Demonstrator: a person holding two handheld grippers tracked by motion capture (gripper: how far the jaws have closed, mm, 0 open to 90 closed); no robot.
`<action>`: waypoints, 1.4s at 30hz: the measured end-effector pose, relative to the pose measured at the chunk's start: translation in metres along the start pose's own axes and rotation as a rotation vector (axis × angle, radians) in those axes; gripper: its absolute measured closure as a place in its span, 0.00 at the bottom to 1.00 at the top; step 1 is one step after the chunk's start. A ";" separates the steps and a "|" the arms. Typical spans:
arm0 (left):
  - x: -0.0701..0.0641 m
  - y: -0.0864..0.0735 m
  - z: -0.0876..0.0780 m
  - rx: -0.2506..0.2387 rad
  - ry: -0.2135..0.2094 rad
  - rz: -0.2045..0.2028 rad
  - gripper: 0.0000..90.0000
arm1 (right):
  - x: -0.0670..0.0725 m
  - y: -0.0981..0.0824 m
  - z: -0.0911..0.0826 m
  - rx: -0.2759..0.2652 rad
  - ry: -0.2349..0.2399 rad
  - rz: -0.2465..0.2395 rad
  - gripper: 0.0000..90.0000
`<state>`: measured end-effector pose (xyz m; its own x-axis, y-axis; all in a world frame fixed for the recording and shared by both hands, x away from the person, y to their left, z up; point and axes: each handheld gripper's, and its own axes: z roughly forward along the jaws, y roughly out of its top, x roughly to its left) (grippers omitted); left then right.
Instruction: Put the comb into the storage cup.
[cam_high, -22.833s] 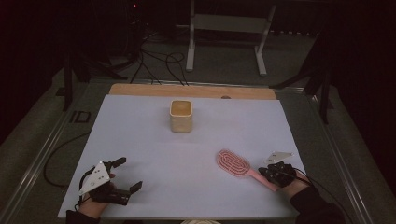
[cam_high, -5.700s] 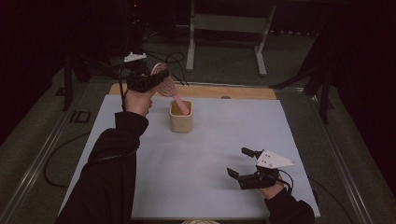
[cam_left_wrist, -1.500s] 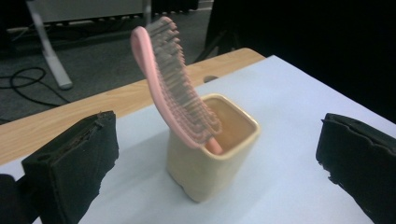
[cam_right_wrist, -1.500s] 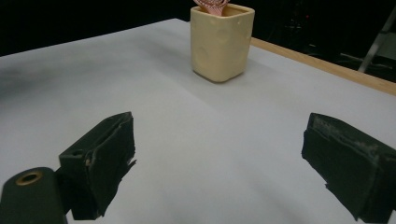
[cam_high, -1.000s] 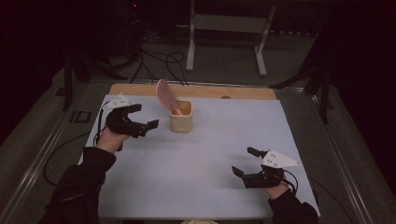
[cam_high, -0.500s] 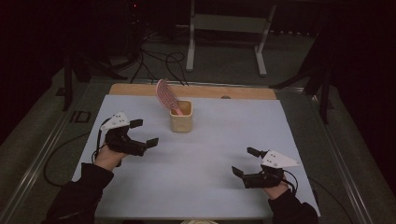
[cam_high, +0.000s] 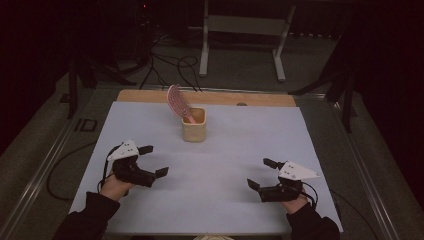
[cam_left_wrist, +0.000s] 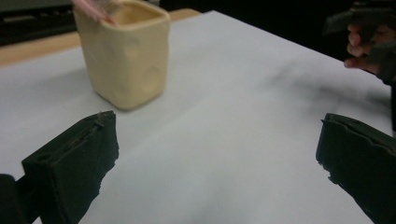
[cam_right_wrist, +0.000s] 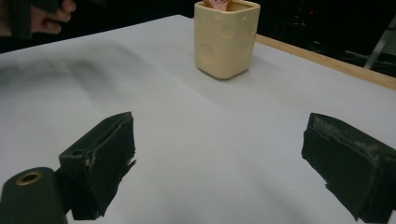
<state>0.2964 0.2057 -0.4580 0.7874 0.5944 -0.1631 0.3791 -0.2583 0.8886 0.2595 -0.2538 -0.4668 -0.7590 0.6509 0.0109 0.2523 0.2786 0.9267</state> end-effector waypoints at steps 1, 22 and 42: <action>-0.002 -0.004 0.000 0.002 0.003 0.003 0.00 | 0.000 0.000 0.000 0.000 -0.001 0.002 0.10; -0.008 -0.057 -0.014 0.058 0.020 0.001 0.00 | -0.001 -0.002 0.001 0.003 0.000 0.007 0.10; -0.004 -0.069 -0.027 0.040 0.059 -0.031 0.00 | -0.001 -0.004 0.006 0.013 0.012 0.003 0.10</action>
<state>0.2548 0.2415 -0.5070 0.7455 0.6461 -0.1635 0.4226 -0.2687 0.8656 0.2626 -0.2509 -0.4728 -0.7652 0.6435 0.0185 0.2627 0.2858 0.9216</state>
